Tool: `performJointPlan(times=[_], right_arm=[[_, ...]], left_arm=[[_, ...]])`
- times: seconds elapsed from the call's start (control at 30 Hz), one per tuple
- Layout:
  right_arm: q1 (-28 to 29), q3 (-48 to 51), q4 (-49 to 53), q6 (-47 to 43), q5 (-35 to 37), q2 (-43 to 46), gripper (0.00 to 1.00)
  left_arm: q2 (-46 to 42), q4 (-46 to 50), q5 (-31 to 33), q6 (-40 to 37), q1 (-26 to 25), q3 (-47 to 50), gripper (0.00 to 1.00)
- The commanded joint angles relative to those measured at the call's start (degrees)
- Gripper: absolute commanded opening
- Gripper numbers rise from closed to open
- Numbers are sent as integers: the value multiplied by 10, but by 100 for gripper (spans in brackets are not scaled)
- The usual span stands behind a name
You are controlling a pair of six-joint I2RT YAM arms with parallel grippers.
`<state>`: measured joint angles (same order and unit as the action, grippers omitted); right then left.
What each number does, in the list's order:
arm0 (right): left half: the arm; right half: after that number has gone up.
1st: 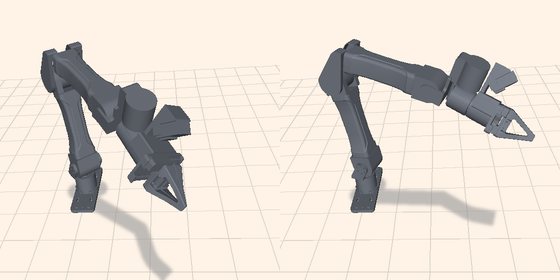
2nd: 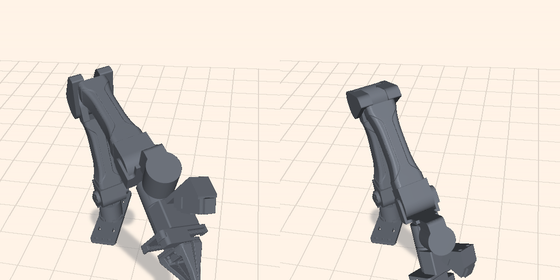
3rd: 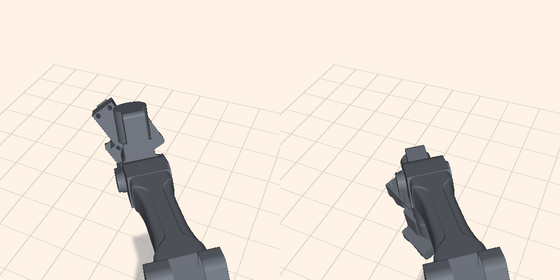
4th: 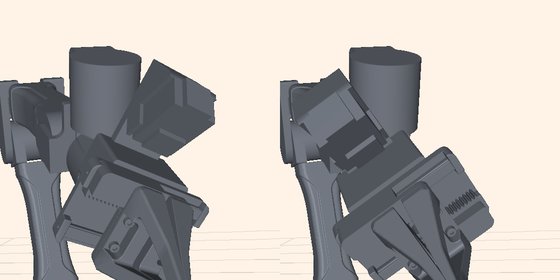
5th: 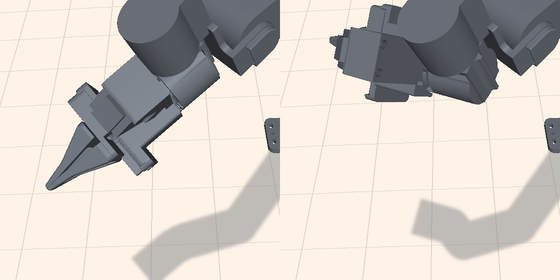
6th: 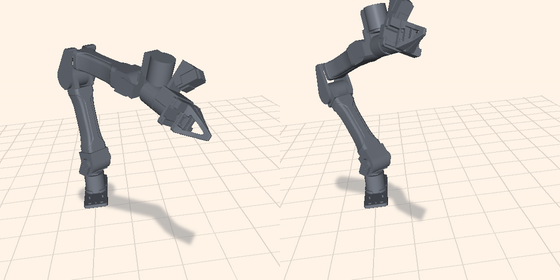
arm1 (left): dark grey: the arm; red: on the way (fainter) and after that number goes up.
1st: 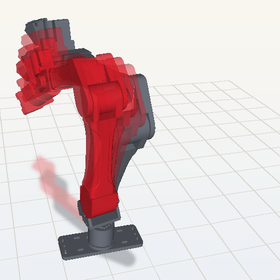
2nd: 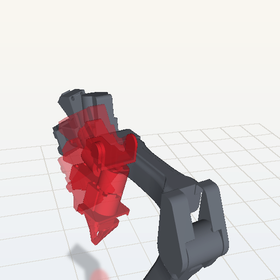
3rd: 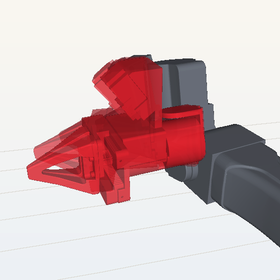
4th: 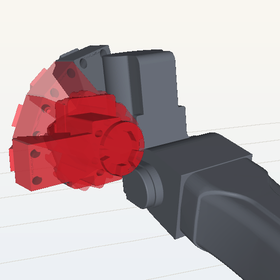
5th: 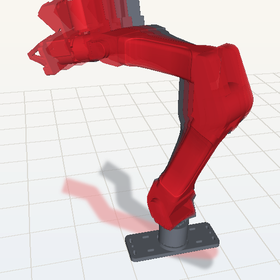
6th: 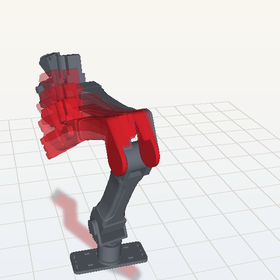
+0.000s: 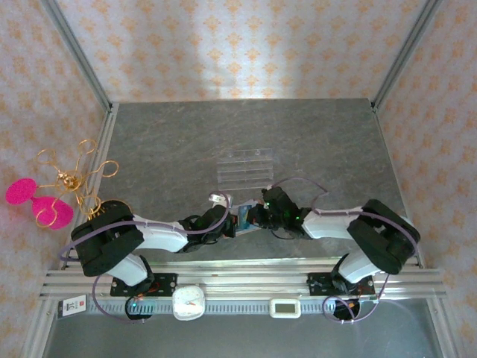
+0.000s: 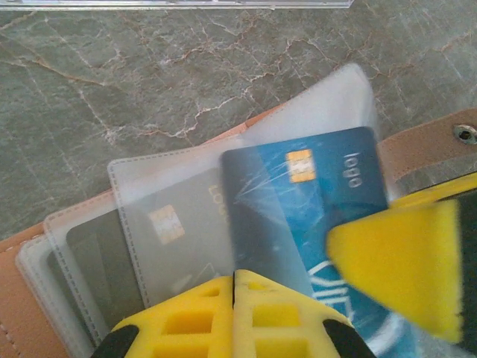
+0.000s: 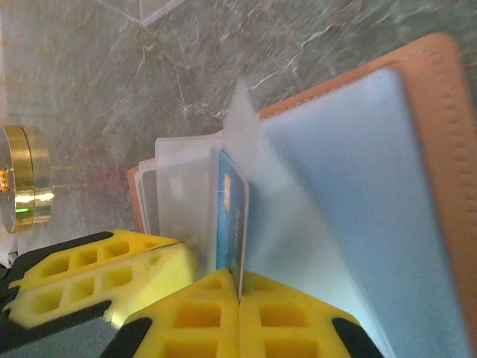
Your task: Take the credit cards out of the card holder
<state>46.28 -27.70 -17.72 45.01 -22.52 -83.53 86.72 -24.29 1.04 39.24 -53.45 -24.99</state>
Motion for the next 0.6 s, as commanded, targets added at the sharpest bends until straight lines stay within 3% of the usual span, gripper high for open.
performJointPlan(times=[0.0, 0.17, 0.33, 0.47, 0.57], right_arm=[[-12, 29, 73, -7, 66, 49, 1], [-21, 33, 141, -60, 99, 148, 0], [-22, -59, 224, -189, 126, 222, 0], [-22, -168, 252, -300, 140, 201, 0], [-22, -250, 275, -400, 146, 150, 0]], left_arm=[[15, 70, -23, -13, 9, 17, 0], [3, 69, -28, -23, 13, 14, 0], [-94, 109, -17, -29, 14, -12, 0], [-198, 166, 16, -38, 14, -44, 34], [-262, 194, 33, -44, 15, -56, 50]])
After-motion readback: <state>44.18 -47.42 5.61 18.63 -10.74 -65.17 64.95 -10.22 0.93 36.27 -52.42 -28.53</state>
